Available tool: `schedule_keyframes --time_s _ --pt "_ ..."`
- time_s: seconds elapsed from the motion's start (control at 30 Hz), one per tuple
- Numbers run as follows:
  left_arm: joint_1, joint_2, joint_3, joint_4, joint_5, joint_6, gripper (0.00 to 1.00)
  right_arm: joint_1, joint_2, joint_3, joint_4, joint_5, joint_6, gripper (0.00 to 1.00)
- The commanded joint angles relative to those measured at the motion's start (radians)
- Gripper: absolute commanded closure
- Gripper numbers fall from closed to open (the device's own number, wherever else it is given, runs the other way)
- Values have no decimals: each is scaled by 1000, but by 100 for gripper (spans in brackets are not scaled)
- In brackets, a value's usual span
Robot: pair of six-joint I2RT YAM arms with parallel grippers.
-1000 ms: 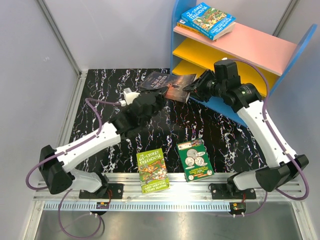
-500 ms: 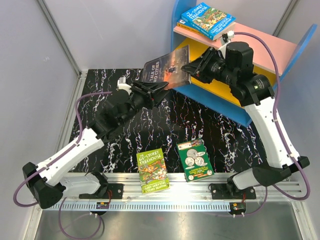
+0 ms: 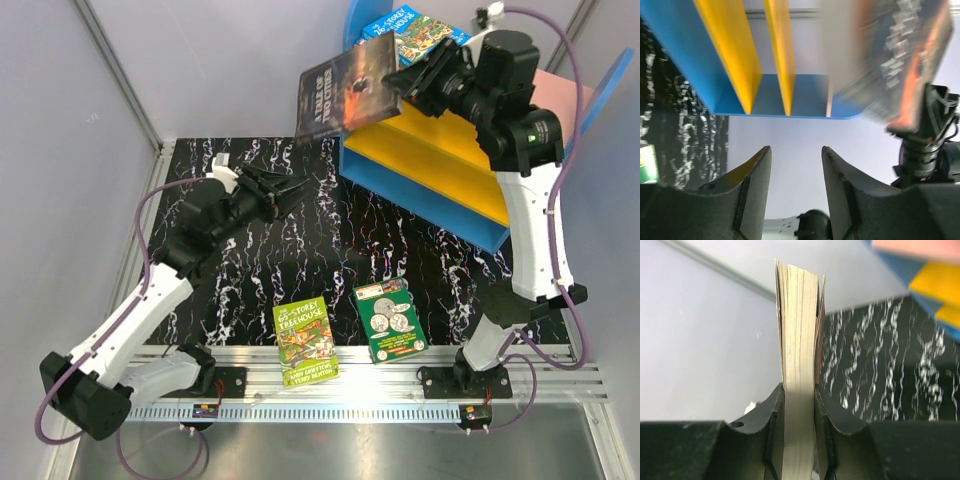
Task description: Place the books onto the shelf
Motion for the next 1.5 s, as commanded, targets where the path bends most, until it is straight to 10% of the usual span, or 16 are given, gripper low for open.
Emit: schedule_keyframes --time_s 0.0,0.57,0.97,1.47 --pt "49 -71 -33 8 118 77 53 -78 21 150 211 -30 57 100" --pt "172 -115 -17 -150 244 181 58 -482 57 42 479 94 290 100" --pt "232 -75 -20 -168 311 200 59 -472 0 -292 604 48 425 100" --pt "290 -55 -64 -168 373 192 61 -375 152 -169 519 97 488 100"
